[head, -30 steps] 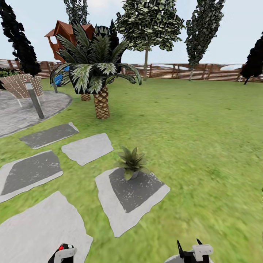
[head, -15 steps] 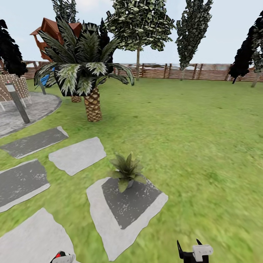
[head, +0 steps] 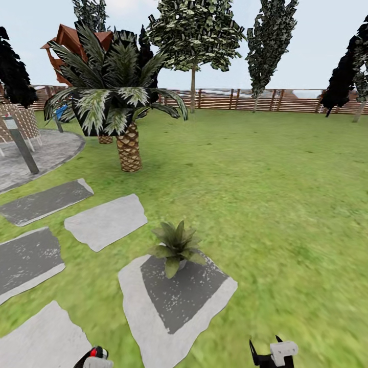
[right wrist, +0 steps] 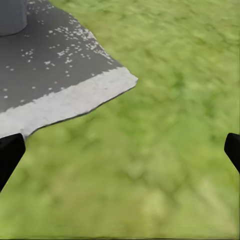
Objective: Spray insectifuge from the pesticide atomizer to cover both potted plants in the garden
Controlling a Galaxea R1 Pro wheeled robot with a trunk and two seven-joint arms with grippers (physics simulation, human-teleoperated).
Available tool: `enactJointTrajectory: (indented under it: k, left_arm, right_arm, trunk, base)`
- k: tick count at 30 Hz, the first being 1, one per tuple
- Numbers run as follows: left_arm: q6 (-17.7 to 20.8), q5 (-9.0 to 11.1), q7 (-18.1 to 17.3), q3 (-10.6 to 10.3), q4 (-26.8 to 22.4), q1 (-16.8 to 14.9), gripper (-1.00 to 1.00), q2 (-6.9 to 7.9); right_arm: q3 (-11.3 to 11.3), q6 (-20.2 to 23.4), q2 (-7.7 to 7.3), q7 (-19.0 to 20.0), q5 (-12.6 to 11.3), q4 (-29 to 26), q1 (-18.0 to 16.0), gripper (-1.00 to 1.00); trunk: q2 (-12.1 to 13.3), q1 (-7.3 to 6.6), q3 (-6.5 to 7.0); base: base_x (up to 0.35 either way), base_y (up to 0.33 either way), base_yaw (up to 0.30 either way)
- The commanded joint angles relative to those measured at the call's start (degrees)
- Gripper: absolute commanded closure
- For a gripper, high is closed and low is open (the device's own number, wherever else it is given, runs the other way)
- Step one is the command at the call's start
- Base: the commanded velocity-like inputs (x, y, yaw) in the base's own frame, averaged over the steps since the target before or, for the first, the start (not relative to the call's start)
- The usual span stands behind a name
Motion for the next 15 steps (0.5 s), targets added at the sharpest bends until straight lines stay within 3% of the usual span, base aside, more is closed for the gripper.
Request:
enactJointTrajectory:
  k: [1, 3, 5, 7, 8, 9, 12, 15]
  left_arm:
    - [-0.19, -2.84, -0.47, -1.65, -0.03, -0.12, 1.0, 0.58]
    - [0.06, -9.21, -4.13, -4.34, 0.22, -0.38, 1.0, 1.74]
    - [0.65, -14.64, -11.18, -5.65, 0.24, -1.06, 1.0, 2.58]
    - [2.14, -18.64, -21.88, -6.23, 0.28, -3.25, 1.0, 3.05]
    - [4.38, -20.55, -30.97, -6.41, 0.35, -5.85, 1.0, 3.41]
    - [5.18, -20.96, -33.55, -6.45, 0.37, -6.71, 1.0, 3.57]
    - [9.16, -22.28, -44.57, -6.6, 0.22, -11.27, 1.0, 4.61]
    - [11.01, -22.8, -51.41, -6.92, -0.09, -15.16, 1.0, 4.78]
  right_arm:
    - [1.5, 1.46, -0.13, 0.01, 1.5, -0.73, -0.03, -1.0]
    - [4.79, 6.13, -0.36, 0.19, 5.69, -4.42, 0.01, -1.0]
    - [6.63, 11.7, -0.52, 0.38, 10.68, -8.96, 0.04, -1.0]
    - [7.47, 16.76, -0.56, 1.71, 16.3, -12.8, -0.01, -1.0]
    - [7.76, 19.61, -0.39, 5.28, 20.76, -14.87, -0.17, -1.0]
    - [7.82, 20.3, -0.31, 6.83, 22.1, -15.41, -0.24, -1.0]
    - [7.95, 22.56, 0.25, 18.18, 27.92, -18.95, -1.76, -1.0]
    - [8.03, 23.24, 1.14, 28.96, 29.95, -23.41, -4.59, -1.0]
  trunk:
    - [-0.02, -0.01, -0.05]
    - [-0.02, -0.01, -0.05]
    - [-0.02, -0.01, -0.05]
    - [-0.02, -0.01, -0.05]
    - [-0.02, -0.01, -0.05]
    - [-0.02, -0.01, -0.05]
    - [-0.02, -0.01, -0.05]
    - [-0.02, -0.01, -0.05]
  base:
    - [0.002, 0.0, 0.0]
    - [0.001, 0.0, 0.0]
    - [0.0, 0.0, 0.0]
    - [0.0, 0.0, 0.0]
    - [0.0, 0.0, 0.0]
    - [0.0, 0.0, 0.0]
    - [0.0, 0.0, 0.0]
    - [0.0, 0.0, 0.0]
